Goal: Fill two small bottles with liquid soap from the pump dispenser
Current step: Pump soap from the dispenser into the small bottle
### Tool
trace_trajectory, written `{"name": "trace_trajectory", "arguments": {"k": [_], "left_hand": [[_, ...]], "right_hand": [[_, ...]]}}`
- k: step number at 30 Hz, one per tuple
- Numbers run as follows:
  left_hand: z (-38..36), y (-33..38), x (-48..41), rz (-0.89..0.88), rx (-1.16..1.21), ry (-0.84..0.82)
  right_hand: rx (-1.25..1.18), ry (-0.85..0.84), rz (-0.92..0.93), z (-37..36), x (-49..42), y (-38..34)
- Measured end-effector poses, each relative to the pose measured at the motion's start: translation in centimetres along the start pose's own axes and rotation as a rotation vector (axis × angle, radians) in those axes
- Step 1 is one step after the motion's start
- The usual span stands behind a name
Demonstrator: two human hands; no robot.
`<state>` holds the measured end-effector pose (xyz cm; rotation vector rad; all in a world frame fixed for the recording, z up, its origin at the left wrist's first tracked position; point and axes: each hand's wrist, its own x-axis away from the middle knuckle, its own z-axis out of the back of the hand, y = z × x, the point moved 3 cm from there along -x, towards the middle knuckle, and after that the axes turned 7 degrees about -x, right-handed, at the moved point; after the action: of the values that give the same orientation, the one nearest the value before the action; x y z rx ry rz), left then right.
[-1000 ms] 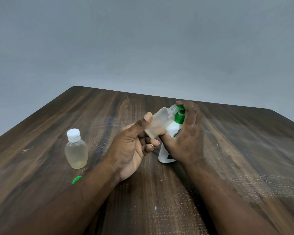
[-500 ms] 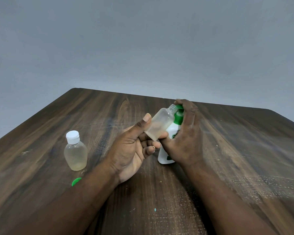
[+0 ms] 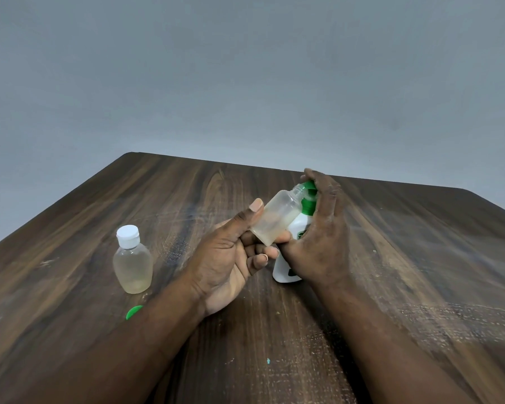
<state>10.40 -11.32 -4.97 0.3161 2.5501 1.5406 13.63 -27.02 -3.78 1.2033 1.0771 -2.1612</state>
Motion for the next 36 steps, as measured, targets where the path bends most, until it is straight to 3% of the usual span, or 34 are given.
{"name": "trace_trajectory", "arguments": {"k": [36], "left_hand": [[0.02, -0.33, -0.05, 0.003, 0.038, -0.028]], "right_hand": [[-0.041, -0.003, -0.035, -0.14, 0.01, 0.24]]}}
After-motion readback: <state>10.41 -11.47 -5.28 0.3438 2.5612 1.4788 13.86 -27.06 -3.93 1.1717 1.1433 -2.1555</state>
